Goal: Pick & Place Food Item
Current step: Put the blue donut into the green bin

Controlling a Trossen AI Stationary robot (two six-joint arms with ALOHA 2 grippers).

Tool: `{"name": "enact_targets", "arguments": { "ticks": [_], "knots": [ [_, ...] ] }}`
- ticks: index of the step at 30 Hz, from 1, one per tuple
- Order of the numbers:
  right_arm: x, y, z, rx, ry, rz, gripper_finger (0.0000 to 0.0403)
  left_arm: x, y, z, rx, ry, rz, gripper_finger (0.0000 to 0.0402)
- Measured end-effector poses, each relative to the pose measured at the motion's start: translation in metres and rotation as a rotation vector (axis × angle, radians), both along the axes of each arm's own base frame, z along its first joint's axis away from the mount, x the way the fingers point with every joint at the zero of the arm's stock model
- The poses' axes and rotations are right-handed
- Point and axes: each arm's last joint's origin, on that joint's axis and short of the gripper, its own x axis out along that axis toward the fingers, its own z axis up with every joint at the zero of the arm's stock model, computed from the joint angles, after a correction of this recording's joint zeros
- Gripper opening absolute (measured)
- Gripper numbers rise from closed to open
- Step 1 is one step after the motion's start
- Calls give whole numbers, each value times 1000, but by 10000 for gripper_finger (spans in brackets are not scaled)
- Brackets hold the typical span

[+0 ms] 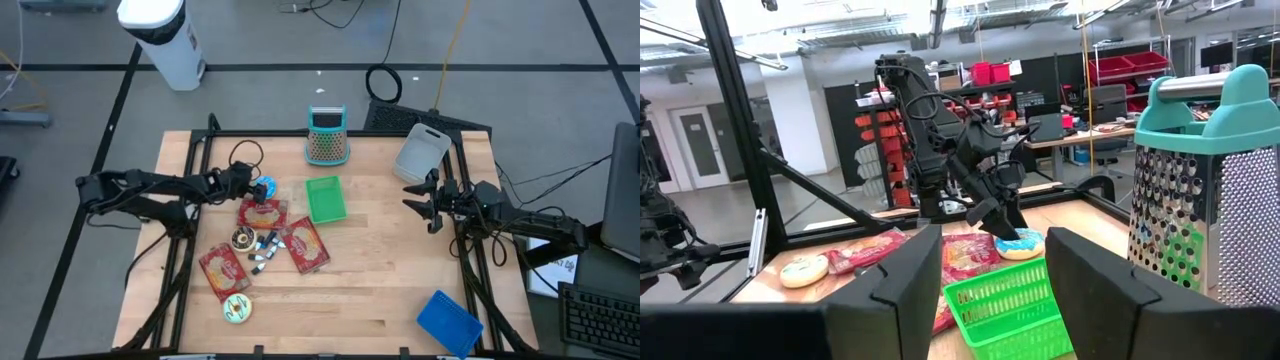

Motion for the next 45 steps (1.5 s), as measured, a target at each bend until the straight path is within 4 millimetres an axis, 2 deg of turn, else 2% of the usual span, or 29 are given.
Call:
{"name": "enact_targets", "arguments": {
  "ticks": [4,14,24,35,41,45],
  "knots": [
    [0,0,0,0,0,-1,171,1,0,0,0,0,-31,320],
    [0,0,0,-1,0,2,171,7,2,6,50,-75,-85,181],
    [0,0,0,0,0,3,171,17,7,18,221,-144,-184,108],
    [0,0,0,0,0,3,171,33,-3,51,339,-463,-324,66],
    [0,0,0,-25,2,-3,171,45,-15,62,350,-527,-413,65],
    [0,-1,0,-18,1,-50,171,63,-23,84,368,-526,-485,65]
  ]
}}
